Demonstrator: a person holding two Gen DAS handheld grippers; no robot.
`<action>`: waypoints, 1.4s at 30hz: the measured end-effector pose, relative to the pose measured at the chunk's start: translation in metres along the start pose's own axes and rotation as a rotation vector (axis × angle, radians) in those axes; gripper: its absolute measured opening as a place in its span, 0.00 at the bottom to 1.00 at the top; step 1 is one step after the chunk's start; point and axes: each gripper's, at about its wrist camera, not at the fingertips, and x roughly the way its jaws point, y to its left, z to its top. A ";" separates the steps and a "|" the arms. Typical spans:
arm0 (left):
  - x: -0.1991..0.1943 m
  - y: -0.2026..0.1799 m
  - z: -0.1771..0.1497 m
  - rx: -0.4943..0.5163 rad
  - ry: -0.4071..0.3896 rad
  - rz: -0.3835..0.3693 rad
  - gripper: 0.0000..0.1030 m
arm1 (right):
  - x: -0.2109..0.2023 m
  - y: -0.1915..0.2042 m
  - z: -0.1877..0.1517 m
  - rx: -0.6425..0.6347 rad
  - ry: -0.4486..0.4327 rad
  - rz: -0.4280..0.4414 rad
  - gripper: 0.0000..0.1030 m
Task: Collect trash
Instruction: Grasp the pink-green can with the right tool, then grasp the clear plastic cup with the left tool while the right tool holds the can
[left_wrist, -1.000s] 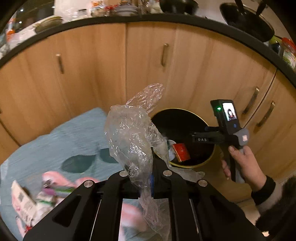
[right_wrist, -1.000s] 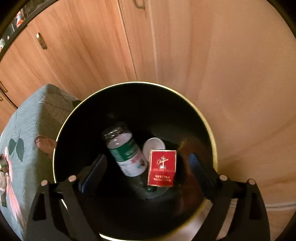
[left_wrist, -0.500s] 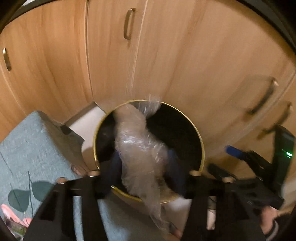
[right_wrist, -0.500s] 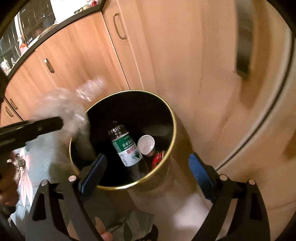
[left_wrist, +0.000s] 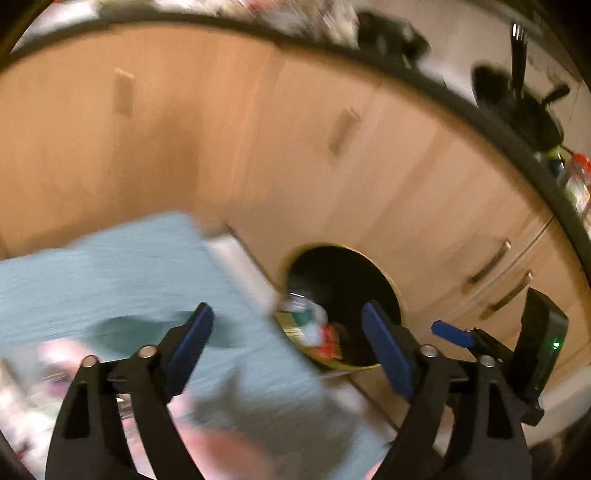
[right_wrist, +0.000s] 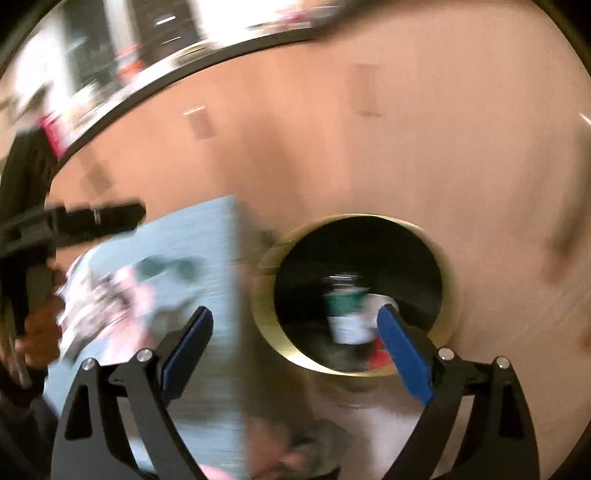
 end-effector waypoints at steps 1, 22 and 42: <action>-0.029 0.020 -0.009 -0.005 -0.044 0.062 0.83 | 0.010 0.021 0.003 -0.049 0.019 0.038 0.88; -0.214 0.232 -0.117 -0.288 -0.186 0.433 0.85 | 0.194 0.252 0.031 -0.719 0.308 0.144 0.28; -0.050 0.156 -0.049 0.008 0.040 0.282 0.73 | 0.084 0.155 0.029 -0.324 0.142 0.219 0.20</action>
